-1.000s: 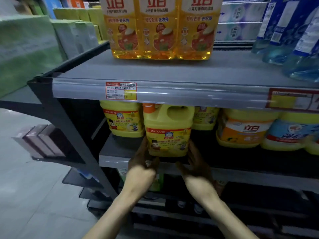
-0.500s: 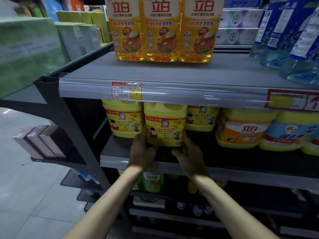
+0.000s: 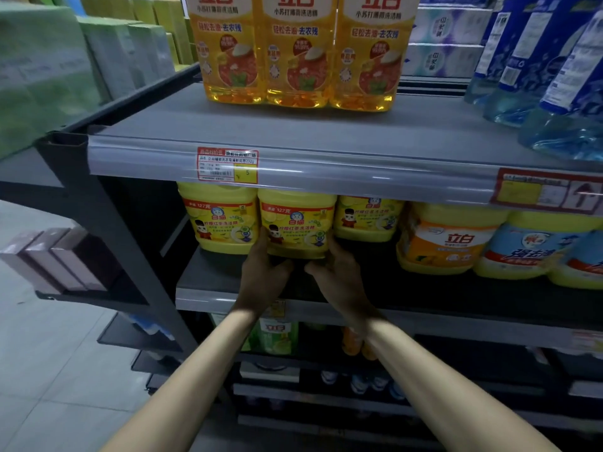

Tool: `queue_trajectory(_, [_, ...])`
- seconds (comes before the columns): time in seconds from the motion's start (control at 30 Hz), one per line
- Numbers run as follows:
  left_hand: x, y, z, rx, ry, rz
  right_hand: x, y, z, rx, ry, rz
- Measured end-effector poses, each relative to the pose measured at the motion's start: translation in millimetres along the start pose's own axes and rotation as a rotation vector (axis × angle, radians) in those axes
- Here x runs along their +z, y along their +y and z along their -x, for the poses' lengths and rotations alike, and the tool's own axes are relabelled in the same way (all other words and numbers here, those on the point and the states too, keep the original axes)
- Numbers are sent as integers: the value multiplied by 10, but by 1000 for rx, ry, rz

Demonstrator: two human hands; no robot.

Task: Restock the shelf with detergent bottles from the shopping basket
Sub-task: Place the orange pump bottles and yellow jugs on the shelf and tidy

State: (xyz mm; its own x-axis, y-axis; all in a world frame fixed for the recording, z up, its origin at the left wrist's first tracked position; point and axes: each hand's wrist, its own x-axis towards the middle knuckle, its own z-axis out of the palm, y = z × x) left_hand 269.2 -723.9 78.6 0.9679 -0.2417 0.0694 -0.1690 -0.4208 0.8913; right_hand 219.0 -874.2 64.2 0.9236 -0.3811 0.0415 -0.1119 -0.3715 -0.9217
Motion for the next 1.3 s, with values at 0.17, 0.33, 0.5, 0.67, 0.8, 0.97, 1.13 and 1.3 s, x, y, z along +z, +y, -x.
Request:
queue_trajectory(0.17, [-51,-82,11,-14,-30,11,32,-46,85,-12,-90,112])
queue_trajectory(0.33, [-141,-89,67,-4,-102,-29,42,-142,130,35,-131,131])
queue_trajectory(0.5, [-130,-115,182,-10,-167,-122,-122,-166,288,88,-120,341])
queue_trajectory(0.67, [118,39,453,125,-267,-294,-487,-89,746,178,-152,591])
queue_trajectory(0.8, [429,320,720,169,-411,-346,-917,82,1195,149,-56,696])
queue_trajectory(0.97, [968,761,1191,157,-573,-508,-1505,337,1622,269,-36,916])
queue_trajectory(1.13, [1722,1050,1597,326,-601,-575,-2141,832,2088,208,94,1036])
queue_trajectory(1.3, [2768,1331,2112,434,-736,-669,-2914,1563,2714,311,199,936])
